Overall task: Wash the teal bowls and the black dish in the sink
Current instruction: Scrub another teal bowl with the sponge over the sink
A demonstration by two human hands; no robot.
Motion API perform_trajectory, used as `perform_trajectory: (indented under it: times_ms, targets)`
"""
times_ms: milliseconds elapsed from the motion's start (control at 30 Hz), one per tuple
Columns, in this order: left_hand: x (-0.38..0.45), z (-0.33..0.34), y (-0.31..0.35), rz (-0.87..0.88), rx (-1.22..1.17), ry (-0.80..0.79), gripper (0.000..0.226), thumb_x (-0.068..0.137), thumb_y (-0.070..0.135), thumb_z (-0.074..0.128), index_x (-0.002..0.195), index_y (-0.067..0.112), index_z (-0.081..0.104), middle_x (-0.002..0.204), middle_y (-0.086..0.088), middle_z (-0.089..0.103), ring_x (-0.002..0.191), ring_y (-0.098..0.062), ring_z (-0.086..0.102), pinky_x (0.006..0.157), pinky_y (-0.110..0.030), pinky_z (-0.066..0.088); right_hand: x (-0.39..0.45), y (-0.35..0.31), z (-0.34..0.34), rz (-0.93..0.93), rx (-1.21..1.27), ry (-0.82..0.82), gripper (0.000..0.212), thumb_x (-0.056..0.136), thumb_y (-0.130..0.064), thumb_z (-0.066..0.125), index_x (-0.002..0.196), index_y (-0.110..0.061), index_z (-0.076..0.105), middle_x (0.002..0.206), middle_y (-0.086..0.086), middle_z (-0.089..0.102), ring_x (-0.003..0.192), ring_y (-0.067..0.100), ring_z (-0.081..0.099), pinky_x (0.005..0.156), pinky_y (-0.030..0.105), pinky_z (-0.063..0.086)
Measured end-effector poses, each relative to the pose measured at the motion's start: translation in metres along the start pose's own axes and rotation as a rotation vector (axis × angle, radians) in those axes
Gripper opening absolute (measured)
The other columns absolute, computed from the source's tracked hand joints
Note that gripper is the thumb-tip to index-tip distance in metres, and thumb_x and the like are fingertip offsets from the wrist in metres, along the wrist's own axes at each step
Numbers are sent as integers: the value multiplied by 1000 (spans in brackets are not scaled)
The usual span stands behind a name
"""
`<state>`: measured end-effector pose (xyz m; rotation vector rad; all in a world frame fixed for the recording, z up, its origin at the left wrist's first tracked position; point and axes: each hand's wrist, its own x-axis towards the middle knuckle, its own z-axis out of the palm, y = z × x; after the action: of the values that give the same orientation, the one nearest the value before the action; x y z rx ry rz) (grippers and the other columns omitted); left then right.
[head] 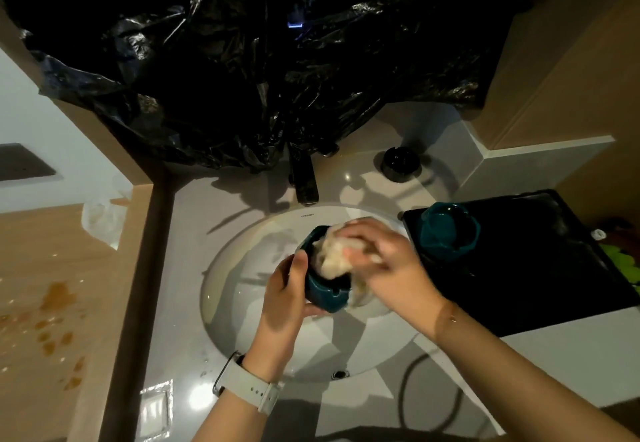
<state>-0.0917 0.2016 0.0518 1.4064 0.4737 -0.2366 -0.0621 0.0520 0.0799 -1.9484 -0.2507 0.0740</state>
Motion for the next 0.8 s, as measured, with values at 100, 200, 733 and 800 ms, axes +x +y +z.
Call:
perform_trajectory:
  times_ms: [100,200,733,800]
  targets:
    - [-3,8,4,30,21,-30,28,97,45,45,110,27,64,109,-3,69,100,-23,68,61,-31,60,-14,1,-43,186,275,314,21,78,-4,52,77,-23,62,88,0,63,83,14,59,76,28,47]
    - [-7,26,9,12,18,-23,29,100,40,46,117,22,62,116,-6,64,108,-28,62,63,-33,61,-30,16,-87,380,130,318,16,72,-30,51,70,-16,59,69,0,55,72,17,51,67,30,38]
    - [-34,171,15,56,67,-198,32,100,43,45,119,31,68,114,5,72,104,-15,69,81,-41,61,-61,62,-175,498,-164,103,39,91,-21,50,58,-17,29,52,-5,29,51,11,29,50,27,25]
    - [-30,179,13,108,111,-206,35,94,51,43,115,36,67,110,12,73,103,-9,69,86,-32,59,-58,71,-197,494,-191,123,41,91,-19,50,55,-16,30,51,-6,31,50,11,30,50,27,25]
